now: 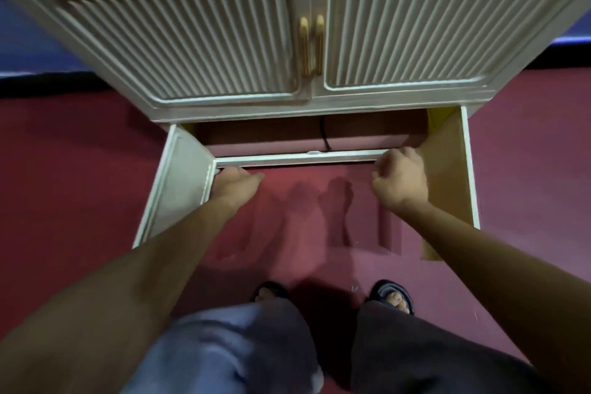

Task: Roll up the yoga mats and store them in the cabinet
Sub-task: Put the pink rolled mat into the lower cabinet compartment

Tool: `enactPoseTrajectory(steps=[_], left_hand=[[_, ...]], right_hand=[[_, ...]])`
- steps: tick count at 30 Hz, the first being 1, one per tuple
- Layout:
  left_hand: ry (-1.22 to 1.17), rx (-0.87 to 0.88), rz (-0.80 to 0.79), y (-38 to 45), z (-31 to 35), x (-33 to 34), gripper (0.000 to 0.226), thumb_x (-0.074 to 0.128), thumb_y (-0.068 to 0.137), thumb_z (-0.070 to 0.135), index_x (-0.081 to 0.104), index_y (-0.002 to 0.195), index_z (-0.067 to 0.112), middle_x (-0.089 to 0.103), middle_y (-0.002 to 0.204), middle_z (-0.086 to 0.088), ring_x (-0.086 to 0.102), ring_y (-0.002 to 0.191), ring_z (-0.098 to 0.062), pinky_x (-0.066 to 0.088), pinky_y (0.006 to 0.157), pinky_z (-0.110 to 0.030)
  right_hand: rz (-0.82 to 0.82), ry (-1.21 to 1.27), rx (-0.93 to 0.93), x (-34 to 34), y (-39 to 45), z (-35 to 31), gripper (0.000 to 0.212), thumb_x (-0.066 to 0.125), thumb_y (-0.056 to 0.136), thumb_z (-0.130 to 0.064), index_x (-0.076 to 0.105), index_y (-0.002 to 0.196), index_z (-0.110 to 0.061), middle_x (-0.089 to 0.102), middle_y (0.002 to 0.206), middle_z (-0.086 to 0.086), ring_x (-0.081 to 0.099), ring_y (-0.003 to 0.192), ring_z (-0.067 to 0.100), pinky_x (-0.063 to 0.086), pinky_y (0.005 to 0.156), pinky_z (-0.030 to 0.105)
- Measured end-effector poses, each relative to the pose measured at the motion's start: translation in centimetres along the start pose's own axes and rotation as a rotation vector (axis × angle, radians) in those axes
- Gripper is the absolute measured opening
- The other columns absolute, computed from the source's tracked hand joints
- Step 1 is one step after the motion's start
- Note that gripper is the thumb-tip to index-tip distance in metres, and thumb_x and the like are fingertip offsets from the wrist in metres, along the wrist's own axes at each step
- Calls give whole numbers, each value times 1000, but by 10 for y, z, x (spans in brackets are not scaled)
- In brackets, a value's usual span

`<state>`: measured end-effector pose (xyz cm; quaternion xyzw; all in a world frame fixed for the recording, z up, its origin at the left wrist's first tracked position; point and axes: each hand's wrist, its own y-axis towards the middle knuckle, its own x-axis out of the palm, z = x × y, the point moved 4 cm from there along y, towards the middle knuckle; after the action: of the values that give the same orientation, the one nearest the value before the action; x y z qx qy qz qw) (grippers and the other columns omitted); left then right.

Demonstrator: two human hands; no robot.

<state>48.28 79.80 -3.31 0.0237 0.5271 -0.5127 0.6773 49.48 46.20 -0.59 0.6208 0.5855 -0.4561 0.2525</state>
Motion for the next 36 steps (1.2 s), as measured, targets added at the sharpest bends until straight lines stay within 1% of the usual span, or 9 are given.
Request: enactPoseTrajectory(steps=[2,4,7,11,18,24,29,32,36], left_hand=[[93,125,185,-30,1,-33,30,71,84,44,69,101,21,68,111,-6,63,110,-32,51,99,-40],[149,188,414,-54,-12,-69,51,74,80,40,61,124,16,55,133,-9,51,126,-34,43,108,-45],[106,65,551,-71,-63,-112,74,77,77,36,49,139,8,42,149,-13,40,139,-34,30,118,-50],[52,-187,250,-77,-130,-117,66,77,79,27,53,132,-5,58,136,-24,58,125,-41,46,107,-48],[150,-92,15,-71,-106,-91,22,67,92,19,71,106,3,72,110,-22,68,100,-39,49,77,-34],[-90,-52,-159,-75,-45,-29,22,49,103,18,55,121,8,71,101,-18,75,75,-33,61,55,-41],[-141,-99,-195,-84,-20,-16,26,49,101,18,53,121,1,70,99,-19,74,77,-31,62,56,-45],[-238,-180,-288,-86,-21,-12,26,50,99,14,56,120,0,68,100,-19,70,89,-35,62,70,-52],[-345,-212,-325,-83,-9,0,27,53,101,21,53,123,5,63,101,-12,65,96,-33,60,79,-54]], right_hand=[[179,-91,-6,-32,-18,2,39,68,80,-21,60,116,-10,49,129,17,45,119,41,39,98,48],[284,-93,173,-55,-35,21,58,73,77,-22,50,129,-11,40,142,17,40,127,42,34,102,53],[181,34,477,-65,-57,62,76,77,81,-30,36,143,-14,38,148,16,42,132,42,36,108,54],[-20,150,501,-72,-88,111,52,69,90,-28,47,132,-7,61,123,20,62,108,43,55,92,53],[-11,253,480,-72,-91,106,17,73,87,-20,66,96,-7,70,99,18,65,81,33,58,70,39],[-252,578,588,-41,-75,74,18,73,89,-9,57,96,-4,66,94,19,70,67,31,57,45,39],[-394,777,626,-19,-66,55,45,80,88,-21,54,111,6,65,109,33,73,69,48,61,59,52],[-380,841,609,-7,-58,36,43,78,90,-20,51,111,6,65,105,28,73,76,49,62,68,57],[-319,981,639,13,-44,3,45,76,92,-18,50,120,5,59,99,20,72,63,37,62,56,49]])
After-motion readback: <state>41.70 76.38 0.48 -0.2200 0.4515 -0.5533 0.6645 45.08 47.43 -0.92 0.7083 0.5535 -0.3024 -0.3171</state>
